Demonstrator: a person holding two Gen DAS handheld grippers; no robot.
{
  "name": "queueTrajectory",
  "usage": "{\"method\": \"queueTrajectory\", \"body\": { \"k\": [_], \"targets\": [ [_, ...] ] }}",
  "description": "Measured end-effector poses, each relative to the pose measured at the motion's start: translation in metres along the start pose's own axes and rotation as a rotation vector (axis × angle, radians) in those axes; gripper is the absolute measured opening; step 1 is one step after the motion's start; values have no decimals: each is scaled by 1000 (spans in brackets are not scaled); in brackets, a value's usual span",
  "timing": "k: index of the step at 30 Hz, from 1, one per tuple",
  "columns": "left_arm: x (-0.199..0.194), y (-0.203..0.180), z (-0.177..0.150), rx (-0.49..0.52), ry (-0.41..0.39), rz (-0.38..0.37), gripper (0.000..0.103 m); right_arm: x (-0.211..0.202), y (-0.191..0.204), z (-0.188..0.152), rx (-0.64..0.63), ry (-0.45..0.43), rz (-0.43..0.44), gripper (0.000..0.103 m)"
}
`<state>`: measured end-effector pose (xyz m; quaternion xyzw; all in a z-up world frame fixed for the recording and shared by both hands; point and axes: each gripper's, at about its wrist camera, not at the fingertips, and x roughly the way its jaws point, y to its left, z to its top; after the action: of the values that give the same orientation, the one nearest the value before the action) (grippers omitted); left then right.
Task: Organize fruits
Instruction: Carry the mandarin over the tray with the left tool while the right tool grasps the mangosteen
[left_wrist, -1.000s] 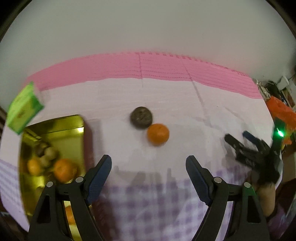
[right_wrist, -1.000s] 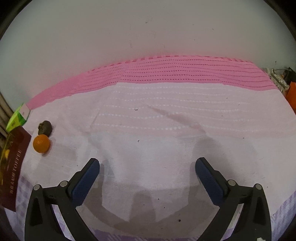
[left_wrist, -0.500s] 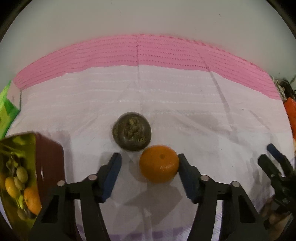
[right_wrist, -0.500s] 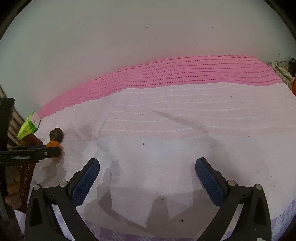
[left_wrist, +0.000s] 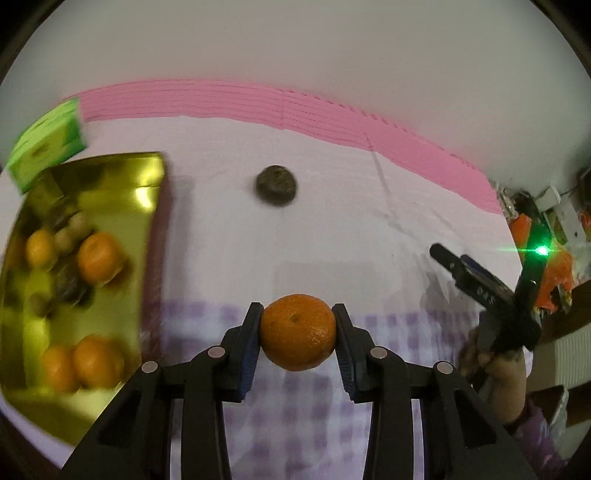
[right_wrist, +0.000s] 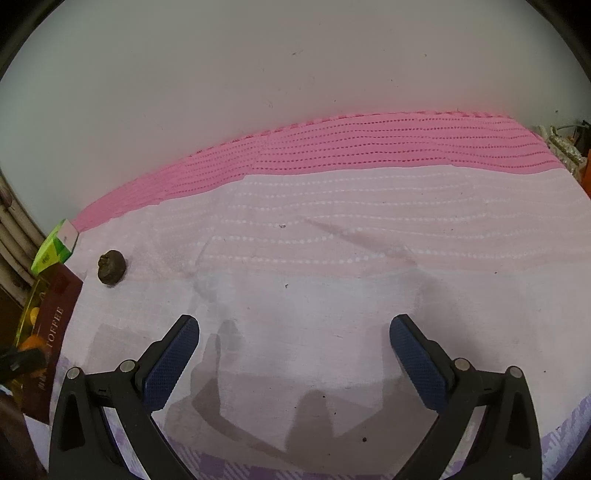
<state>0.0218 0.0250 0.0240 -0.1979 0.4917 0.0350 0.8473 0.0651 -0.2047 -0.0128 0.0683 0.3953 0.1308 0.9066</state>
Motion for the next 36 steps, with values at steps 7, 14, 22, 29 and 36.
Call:
{"method": "queueTrajectory", "body": {
  "k": [7,14,22,29,36],
  "targets": [
    [-43,29,-13,-62,-35,-2,38,-2,99,26,-278,1,275,92],
    [-80,64,-20,-109,-113,40,38,61,181,41,-415,75,282,91],
    [-101,113,-28,-178,-158,108,38,99,203,36,-502,123,173,39],
    [-98,125,-27,-137,-201,195,39,51,186,16,-413,65,231,39],
    [-86,136,-31,-114,-195,210,39,30,161,-9,-330,37,190,39]
  ]
}}
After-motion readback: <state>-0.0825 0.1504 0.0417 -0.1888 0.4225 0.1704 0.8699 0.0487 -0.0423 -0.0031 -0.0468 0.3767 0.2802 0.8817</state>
